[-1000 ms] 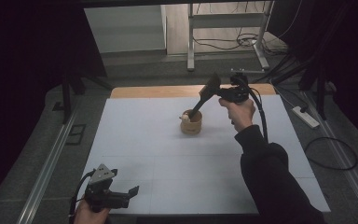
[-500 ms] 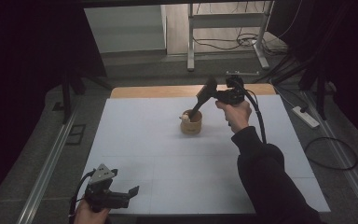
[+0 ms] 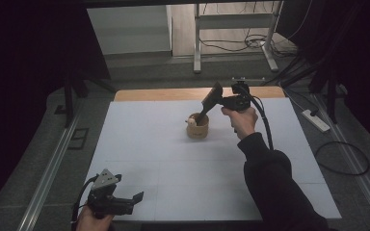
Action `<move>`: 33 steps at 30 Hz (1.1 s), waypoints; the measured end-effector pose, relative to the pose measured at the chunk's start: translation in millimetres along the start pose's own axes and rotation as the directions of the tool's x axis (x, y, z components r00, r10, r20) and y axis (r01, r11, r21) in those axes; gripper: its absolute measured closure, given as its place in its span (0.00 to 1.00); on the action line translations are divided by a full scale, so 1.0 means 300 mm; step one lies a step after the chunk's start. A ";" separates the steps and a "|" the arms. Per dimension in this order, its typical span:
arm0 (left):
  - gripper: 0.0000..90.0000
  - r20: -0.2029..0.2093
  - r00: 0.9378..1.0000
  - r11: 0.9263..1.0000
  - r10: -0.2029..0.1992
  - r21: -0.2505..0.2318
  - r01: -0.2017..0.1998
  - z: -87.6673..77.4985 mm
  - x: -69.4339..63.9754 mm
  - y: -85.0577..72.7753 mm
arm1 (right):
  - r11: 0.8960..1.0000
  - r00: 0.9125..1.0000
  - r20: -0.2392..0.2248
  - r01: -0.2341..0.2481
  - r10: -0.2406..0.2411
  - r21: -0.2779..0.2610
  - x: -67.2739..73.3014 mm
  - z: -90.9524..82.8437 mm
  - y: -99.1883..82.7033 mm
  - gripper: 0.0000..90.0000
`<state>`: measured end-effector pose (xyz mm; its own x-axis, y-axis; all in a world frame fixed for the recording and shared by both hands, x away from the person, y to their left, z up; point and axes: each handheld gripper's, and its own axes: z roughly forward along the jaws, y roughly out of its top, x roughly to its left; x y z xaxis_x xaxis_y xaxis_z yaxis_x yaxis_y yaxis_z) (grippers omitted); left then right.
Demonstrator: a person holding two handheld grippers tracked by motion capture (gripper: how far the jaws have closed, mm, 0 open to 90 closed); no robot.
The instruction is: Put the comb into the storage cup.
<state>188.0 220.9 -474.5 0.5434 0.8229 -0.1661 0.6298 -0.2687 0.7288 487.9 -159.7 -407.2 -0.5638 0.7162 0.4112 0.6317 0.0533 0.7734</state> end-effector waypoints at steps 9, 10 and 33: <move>0.01 0.001 1.000 1.000 0.000 0.000 0.000 0.000 0.000 0.000 | 1.000 1.000 -0.015 -0.026 0.026 0.011 -0.014 0.017 -0.018 0.93; 0.01 0.001 1.000 1.000 0.000 0.000 0.000 0.001 0.000 0.000 | 1.000 0.999 -0.016 -0.028 0.028 0.011 -0.016 0.018 -0.021 0.93; 0.01 0.004 1.000 1.000 0.001 0.009 -0.001 0.004 0.002 0.002 | 0.991 0.991 -0.006 -0.134 0.134 0.024 -0.099 0.010 -0.061 0.88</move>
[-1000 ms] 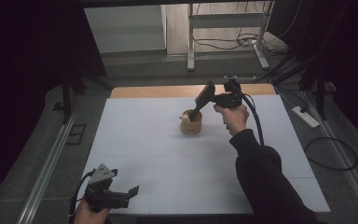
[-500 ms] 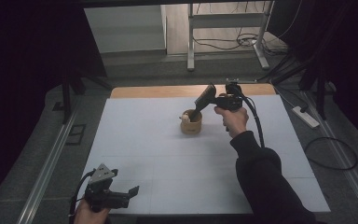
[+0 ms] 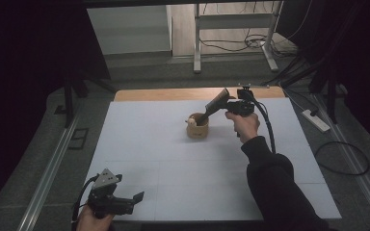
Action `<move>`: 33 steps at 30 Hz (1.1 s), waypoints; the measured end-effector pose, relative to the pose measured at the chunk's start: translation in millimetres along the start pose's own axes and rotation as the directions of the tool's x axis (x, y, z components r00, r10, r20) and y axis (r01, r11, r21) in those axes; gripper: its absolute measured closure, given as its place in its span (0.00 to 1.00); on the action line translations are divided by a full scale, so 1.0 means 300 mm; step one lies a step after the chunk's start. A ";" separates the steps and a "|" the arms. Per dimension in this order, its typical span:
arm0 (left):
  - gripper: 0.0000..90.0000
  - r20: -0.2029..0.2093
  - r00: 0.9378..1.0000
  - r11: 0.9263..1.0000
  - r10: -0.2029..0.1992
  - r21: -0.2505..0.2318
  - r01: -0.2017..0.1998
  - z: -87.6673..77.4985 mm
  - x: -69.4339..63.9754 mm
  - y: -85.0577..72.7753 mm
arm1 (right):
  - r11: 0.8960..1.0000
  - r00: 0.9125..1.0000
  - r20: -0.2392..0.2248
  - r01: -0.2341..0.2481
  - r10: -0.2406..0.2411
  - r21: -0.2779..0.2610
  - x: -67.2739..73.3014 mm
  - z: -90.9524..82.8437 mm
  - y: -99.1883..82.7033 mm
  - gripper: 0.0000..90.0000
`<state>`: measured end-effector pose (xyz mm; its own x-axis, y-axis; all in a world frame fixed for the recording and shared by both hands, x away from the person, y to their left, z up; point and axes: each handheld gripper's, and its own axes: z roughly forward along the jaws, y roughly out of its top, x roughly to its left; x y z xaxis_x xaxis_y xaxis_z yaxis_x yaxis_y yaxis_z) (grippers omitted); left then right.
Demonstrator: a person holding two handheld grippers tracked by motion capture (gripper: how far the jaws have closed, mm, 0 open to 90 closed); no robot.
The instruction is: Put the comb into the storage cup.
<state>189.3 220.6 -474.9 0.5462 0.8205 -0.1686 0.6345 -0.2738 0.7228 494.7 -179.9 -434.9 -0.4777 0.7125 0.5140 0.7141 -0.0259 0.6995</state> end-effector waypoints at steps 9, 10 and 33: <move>0.01 0.000 1.000 1.000 -0.002 0.002 0.002 0.000 0.001 0.000 | 0.999 0.998 0.049 0.045 -0.046 0.018 0.006 0.007 -0.007 0.82; 0.01 0.000 1.000 1.000 -0.003 0.002 0.003 0.001 0.001 0.000 | 0.998 0.997 0.055 0.054 -0.055 0.022 0.007 0.009 -0.008 0.81; 0.01 -0.003 1.000 1.000 -0.002 0.001 0.002 0.001 0.000 0.000 | 0.977 0.965 0.157 0.201 -0.210 0.073 0.049 0.003 -0.014 0.51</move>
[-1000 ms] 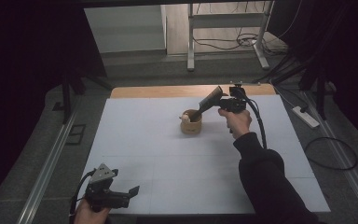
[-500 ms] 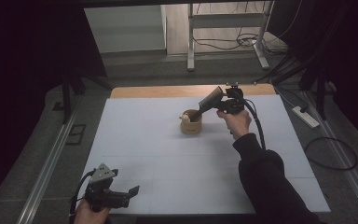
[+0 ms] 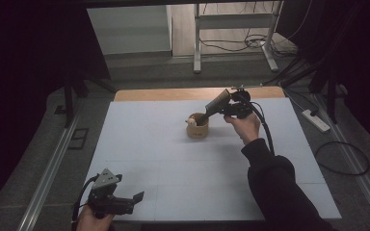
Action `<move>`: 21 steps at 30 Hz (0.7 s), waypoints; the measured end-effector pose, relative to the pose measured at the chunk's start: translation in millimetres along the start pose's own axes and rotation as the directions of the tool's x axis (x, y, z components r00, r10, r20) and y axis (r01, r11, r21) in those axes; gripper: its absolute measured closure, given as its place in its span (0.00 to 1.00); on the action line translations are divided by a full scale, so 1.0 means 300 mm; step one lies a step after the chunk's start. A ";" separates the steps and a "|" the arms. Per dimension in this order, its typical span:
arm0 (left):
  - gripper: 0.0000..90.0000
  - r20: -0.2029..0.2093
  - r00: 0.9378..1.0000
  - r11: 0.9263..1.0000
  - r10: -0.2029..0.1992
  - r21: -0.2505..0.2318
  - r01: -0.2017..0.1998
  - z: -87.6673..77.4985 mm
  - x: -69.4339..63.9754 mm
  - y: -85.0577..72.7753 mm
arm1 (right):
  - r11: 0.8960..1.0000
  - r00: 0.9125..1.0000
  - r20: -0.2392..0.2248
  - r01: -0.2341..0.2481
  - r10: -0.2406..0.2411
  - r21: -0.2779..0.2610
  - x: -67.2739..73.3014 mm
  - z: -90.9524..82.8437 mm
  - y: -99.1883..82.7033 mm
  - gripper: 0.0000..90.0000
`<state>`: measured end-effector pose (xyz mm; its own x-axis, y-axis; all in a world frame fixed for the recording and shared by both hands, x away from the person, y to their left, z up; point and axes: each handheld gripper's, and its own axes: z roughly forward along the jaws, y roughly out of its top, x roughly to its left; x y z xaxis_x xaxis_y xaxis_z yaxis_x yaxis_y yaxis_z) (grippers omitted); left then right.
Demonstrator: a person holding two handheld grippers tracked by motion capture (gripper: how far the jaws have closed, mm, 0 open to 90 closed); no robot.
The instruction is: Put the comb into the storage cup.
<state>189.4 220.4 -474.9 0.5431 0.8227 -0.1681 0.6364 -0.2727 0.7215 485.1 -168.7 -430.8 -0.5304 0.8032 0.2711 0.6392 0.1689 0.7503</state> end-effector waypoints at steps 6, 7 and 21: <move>0.01 0.000 1.000 1.000 0.000 0.000 0.000 -0.001 0.000 0.000 | 0.998 0.997 0.034 0.067 -0.068 0.010 0.016 -0.002 -0.002 0.41; 0.01 0.000 1.000 1.000 0.000 0.000 0.000 -0.001 0.000 0.000 | 0.997 0.997 0.035 0.073 -0.074 0.012 0.020 -0.003 -0.002 0.39; 0.01 0.007 1.000 1.000 -0.004 -0.006 0.004 -0.002 0.002 -0.001 | 0.980 0.980 0.055 0.189 -0.193 0.067 0.054 -0.013 -0.014 0.19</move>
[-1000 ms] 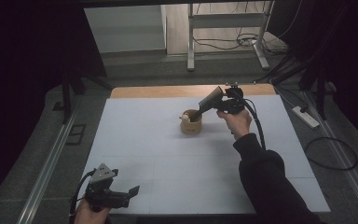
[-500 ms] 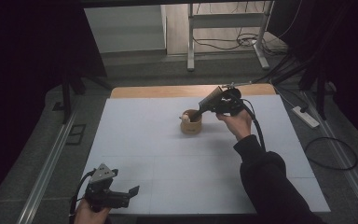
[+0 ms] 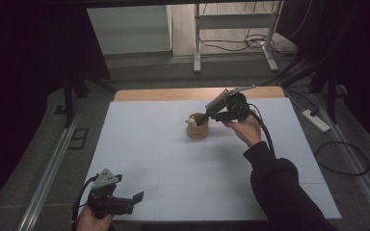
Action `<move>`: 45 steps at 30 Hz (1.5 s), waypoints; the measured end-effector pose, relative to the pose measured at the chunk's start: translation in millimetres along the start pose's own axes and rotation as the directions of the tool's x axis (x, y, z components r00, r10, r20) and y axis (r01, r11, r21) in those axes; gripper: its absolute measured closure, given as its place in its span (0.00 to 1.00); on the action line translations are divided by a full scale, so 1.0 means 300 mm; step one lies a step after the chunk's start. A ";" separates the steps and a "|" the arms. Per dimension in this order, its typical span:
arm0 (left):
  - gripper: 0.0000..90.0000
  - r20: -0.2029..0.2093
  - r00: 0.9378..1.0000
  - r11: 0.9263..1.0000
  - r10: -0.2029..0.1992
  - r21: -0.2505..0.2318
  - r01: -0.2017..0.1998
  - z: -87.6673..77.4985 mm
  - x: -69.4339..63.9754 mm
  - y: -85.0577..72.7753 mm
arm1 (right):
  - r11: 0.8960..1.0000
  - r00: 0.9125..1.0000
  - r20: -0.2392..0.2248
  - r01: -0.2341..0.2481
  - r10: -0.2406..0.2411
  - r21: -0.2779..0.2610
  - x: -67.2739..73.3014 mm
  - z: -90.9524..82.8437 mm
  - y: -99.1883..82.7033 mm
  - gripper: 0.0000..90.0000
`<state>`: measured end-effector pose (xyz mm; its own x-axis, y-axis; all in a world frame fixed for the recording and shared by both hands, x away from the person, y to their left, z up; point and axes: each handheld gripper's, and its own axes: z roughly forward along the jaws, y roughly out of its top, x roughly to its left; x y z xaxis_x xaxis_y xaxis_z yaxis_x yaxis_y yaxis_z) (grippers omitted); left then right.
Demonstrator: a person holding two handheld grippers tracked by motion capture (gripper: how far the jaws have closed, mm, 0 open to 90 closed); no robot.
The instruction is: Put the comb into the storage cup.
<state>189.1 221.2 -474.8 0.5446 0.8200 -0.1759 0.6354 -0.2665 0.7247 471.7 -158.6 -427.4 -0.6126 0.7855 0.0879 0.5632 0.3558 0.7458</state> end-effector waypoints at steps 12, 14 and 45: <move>0.01 0.002 1.000 1.000 -0.001 -0.001 0.001 -0.001 0.001 0.000 | 0.999 0.999 -0.002 0.050 -0.050 0.016 0.012 0.000 -0.024 0.06; 0.01 0.002 1.000 1.000 -0.001 -0.001 0.001 -0.001 0.001 0.000 | 0.998 0.999 -0.009 0.053 -0.053 0.015 0.012 -0.002 -0.029 0.04; 0.00 -0.045 0.999 1.000 0.027 -0.007 -0.028 -0.005 -0.007 -0.001 | 0.993 0.990 -0.074 0.120 -0.120 -0.008 0.033 -0.070 -0.085 0.00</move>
<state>186.9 220.5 -473.7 0.5364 0.8346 -0.1257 0.6160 -0.2854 0.7342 439.7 -170.6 -431.6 -0.7150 0.6976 0.0458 0.4811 0.4434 0.7563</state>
